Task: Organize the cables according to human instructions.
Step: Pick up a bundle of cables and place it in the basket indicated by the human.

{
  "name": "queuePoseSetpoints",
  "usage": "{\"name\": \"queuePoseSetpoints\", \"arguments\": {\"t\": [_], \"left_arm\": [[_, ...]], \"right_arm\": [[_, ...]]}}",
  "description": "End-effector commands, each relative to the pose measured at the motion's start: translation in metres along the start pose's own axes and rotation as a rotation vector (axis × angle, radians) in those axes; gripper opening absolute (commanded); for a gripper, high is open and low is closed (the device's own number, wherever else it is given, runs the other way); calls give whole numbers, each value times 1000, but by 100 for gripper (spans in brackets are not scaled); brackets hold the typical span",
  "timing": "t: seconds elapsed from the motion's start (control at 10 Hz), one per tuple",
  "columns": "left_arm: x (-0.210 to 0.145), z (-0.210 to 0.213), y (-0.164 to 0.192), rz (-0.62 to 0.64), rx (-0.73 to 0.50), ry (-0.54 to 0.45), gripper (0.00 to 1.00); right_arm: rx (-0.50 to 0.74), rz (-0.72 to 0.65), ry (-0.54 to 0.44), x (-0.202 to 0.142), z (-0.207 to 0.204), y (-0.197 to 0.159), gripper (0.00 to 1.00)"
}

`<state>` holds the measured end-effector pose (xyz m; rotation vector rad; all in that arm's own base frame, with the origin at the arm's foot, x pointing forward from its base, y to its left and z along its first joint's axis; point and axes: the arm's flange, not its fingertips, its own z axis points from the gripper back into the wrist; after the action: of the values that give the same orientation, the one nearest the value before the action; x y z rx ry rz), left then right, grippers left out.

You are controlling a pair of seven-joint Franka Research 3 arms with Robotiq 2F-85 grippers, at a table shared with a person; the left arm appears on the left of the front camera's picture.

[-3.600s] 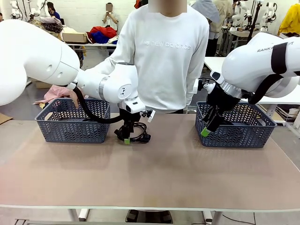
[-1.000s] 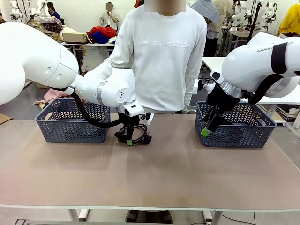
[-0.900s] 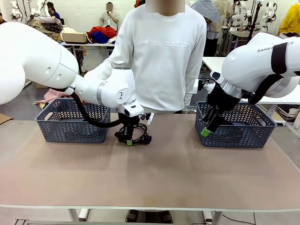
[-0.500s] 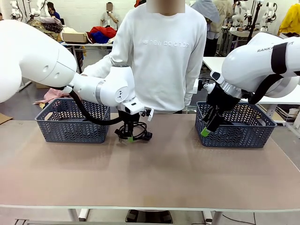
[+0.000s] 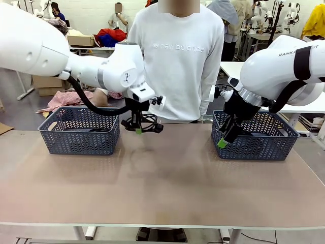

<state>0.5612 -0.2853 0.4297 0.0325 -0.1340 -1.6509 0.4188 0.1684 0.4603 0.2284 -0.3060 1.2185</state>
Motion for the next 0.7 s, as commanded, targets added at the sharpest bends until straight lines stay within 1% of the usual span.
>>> {"name": "queuePoseSetpoints", "arguments": {"t": [0.0, 0.1, 0.3, 0.6], "left_arm": [[-17, 31, 9, -30, 21, 9, 0], [-28, 47, 13, -36, 31, 17, 0], [-64, 73, 16, -58, 36, 24, 0], [-131, 101, 6, -1, 89, -9, 0]], "right_arm": [[1, -1, 2, 2, 2, -1, 100], [1, -1, 2, 2, 2, -1, 100], [1, -1, 2, 2, 2, -1, 100], [1, -1, 2, 2, 2, -1, 100]]}}
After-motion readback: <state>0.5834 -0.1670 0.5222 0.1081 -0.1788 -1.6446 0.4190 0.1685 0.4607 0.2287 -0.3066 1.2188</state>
